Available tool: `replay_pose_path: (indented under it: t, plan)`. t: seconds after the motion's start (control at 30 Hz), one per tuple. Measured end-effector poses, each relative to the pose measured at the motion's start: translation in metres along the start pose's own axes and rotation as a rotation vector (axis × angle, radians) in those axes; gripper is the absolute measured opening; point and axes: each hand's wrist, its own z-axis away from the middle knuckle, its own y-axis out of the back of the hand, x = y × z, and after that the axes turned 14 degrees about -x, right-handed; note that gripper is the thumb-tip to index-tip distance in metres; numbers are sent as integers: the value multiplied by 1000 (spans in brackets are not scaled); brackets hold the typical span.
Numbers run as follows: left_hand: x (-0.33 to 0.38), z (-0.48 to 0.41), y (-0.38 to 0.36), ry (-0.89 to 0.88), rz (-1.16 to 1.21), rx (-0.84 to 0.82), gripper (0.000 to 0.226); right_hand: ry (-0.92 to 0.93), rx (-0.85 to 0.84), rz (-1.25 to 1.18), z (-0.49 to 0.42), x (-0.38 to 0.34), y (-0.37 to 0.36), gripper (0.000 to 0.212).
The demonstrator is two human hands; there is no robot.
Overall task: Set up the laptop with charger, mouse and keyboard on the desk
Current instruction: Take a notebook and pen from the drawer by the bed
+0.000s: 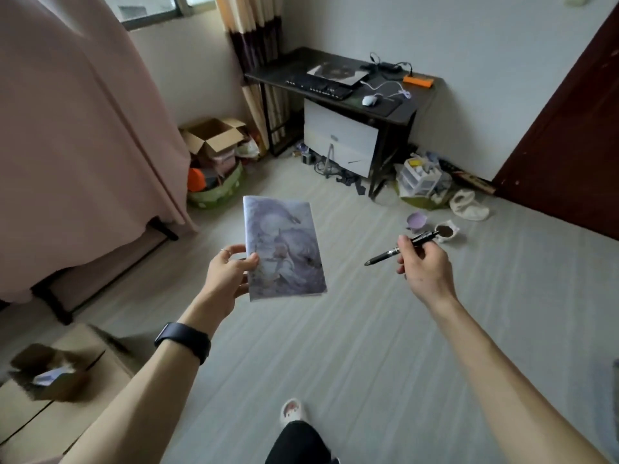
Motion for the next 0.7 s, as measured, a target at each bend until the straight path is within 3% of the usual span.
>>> replay_pose_path:
  t: [0.37,0.7]
  plan:
    - [115,-310,33,83,-44,32,31,-15,-59,-6,-333,-59,-67,35]
    - [241,-583,4,73,-69,-22,25,-60,-37,-28,-615,-111,-95,37]
